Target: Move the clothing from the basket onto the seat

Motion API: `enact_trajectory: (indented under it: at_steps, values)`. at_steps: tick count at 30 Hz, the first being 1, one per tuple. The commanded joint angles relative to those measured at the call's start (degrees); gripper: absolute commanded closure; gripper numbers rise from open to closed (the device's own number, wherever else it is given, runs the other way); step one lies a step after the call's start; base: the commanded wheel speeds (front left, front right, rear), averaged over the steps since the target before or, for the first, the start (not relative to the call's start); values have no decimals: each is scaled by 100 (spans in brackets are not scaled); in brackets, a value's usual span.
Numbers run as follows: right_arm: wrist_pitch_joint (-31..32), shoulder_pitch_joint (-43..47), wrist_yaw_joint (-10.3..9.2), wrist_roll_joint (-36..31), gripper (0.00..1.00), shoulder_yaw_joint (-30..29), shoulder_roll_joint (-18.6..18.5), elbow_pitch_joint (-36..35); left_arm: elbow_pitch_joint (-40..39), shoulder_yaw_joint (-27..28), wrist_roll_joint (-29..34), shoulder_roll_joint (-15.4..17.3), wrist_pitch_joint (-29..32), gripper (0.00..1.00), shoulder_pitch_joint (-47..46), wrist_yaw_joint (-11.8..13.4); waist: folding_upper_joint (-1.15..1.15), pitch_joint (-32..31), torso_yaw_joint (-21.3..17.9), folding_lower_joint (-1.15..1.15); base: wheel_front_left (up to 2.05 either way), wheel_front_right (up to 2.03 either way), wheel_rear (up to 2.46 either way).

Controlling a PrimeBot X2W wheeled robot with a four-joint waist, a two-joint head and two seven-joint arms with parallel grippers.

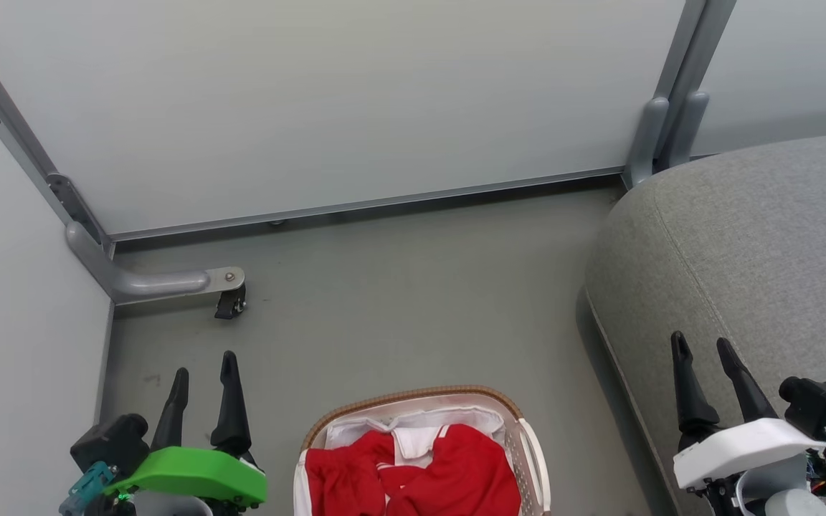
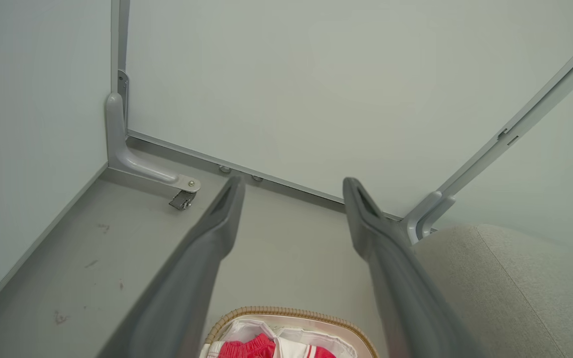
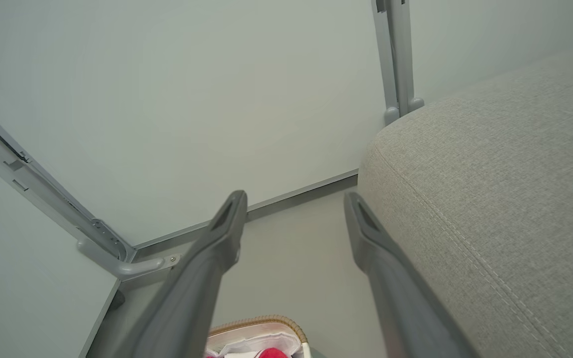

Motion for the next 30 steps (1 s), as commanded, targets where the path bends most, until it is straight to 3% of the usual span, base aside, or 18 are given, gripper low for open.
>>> enact_trajectory:
  at_steps: [1,30]
  values:
    - [-60,53,3,-170,0,1,-37,-28,-7,-1,122,44,-49,0,44,30,0,3,4,0,0,0,0]
    - [-400,128,3,-1569,0,80,-51,6,391,-110,1168,53,-389,0,91,97,0,43,46,0,0,0,0]
